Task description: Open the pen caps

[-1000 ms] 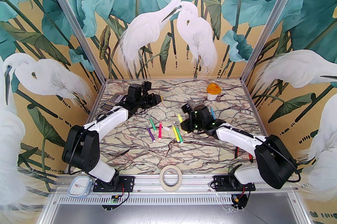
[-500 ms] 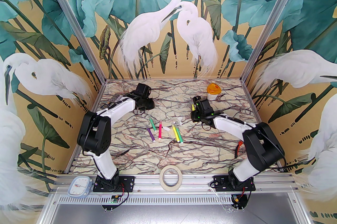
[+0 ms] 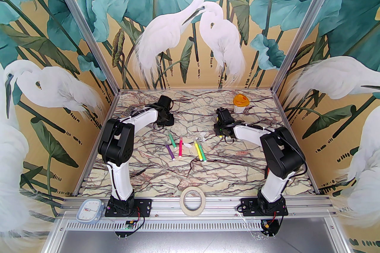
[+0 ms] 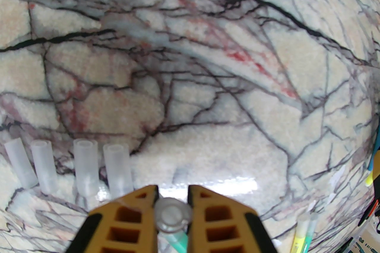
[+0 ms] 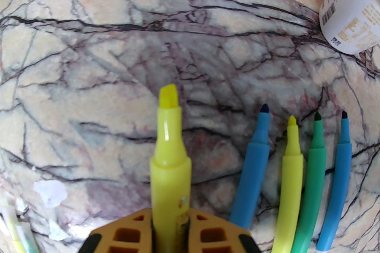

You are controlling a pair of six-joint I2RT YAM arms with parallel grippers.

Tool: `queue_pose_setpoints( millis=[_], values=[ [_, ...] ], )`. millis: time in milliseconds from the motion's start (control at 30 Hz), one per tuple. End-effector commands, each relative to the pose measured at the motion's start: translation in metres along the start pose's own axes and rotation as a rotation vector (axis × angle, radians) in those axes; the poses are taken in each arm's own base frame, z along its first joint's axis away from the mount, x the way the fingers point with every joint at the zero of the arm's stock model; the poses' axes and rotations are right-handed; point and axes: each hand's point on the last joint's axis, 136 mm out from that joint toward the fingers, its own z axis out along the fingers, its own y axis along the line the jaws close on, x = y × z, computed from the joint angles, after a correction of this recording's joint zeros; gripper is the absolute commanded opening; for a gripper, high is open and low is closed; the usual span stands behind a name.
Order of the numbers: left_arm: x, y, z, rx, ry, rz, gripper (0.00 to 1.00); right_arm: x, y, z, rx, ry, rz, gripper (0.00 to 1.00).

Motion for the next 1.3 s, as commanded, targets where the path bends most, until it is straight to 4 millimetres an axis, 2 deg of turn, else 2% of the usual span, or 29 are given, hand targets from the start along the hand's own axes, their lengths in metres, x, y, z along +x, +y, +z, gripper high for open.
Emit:
queue_pose_setpoints(
  millis=[0, 767, 900, 1100, 1167, 1267],
  values=[
    [-0.003, 0.006, 0.005, -0.029, 0.012, 0.017, 0.07, 0.001, -0.008, 0.005, 0.048, 0.023, 0.021, 0.01],
    [0.003, 0.003, 0.027, -0.005, 0.065, 0.024, 0.27, 0.011, -0.012, 0.014, 0.076, 0.072, 0.026, 0.19],
    [0.003, 0.002, 0.026, 0.001, 0.068, 0.027, 0.30, 0.011, -0.012, 0.015, 0.076, 0.079, 0.028, 0.21],
    [0.001, -0.003, 0.020, 0.031, 0.060, 0.030, 0.36, 0.009, -0.013, 0.011, 0.082, 0.078, 0.031, 0.31],
    [-0.001, -0.006, 0.014, 0.047, 0.050, 0.029, 0.40, 0.007, -0.013, 0.007, 0.081, 0.073, 0.030, 0.32],
    [-0.006, -0.012, 0.003, 0.085, 0.022, 0.031, 0.50, 0.003, -0.012, -0.001, 0.077, 0.063, 0.018, 0.33]
  ],
)
